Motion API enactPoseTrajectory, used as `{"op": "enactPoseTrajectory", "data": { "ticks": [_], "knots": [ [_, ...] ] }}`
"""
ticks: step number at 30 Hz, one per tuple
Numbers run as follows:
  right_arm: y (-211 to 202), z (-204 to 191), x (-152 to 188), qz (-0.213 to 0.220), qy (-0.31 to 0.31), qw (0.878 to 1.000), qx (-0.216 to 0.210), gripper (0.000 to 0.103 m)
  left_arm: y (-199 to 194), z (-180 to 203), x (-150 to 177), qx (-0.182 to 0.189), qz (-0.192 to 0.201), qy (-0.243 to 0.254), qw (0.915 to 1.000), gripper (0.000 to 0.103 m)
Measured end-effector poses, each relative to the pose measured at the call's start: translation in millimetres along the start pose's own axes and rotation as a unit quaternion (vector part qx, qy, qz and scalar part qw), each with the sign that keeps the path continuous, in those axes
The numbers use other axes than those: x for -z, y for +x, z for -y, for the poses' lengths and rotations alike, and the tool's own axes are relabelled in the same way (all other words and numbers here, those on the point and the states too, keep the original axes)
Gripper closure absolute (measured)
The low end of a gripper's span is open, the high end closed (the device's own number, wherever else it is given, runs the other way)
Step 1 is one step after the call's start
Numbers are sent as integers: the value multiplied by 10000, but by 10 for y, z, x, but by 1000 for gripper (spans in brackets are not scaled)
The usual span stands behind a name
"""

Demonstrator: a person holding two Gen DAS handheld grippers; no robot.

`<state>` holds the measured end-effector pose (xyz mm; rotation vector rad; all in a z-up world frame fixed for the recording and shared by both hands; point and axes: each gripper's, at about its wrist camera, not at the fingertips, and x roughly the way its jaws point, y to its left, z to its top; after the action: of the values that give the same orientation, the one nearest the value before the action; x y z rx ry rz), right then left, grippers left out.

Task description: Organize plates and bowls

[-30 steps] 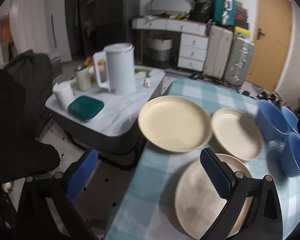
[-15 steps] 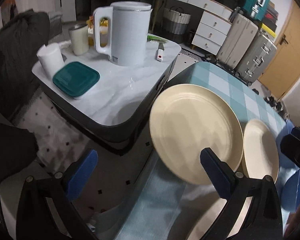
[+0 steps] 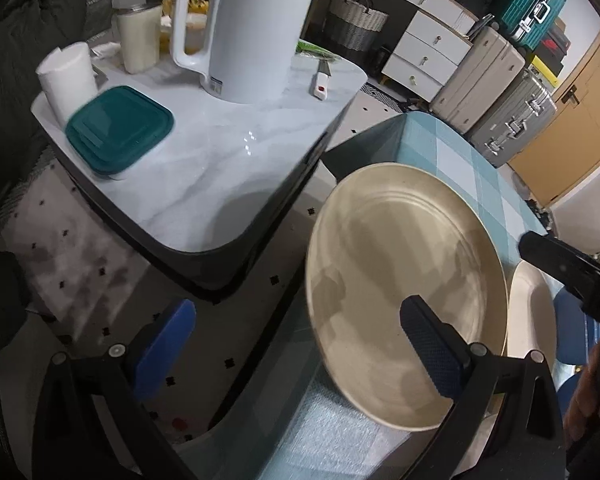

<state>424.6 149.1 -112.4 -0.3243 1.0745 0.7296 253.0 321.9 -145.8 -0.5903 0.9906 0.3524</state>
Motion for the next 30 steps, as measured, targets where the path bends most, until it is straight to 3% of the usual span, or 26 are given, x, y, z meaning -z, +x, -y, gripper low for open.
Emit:
{"op": "enactPoseTrajectory", "data": {
  "ticks": [13, 17, 21, 24, 26, 30],
  "knots": [
    [443, 88, 52, -612, -141, 9980, -87, 38, 158, 19, -40, -109, -137, 74, 9998, 2],
    [546, 139, 75, -832, 43, 9963, -185, 56, 210, 11, -48, -182, -215, 71, 9996, 4],
    [581, 173, 121, -845, 52, 9963, -161, 60, 247, 7, -49, -85, -254, 101, 9996, 18],
    [580, 172, 128, -877, 61, 9960, -163, 69, 235, 13, -48, 60, -266, 95, 9996, 26],
    [576, 191, 134, -895, 179, 9955, -255, 71, 205, 7, -33, -48, -206, 48, 9998, 27],
    [547, 246, 147, -886, 360, 9951, -271, 81, 176, -13, 8, 294, -183, -31, 9994, 49]
  ]
}}
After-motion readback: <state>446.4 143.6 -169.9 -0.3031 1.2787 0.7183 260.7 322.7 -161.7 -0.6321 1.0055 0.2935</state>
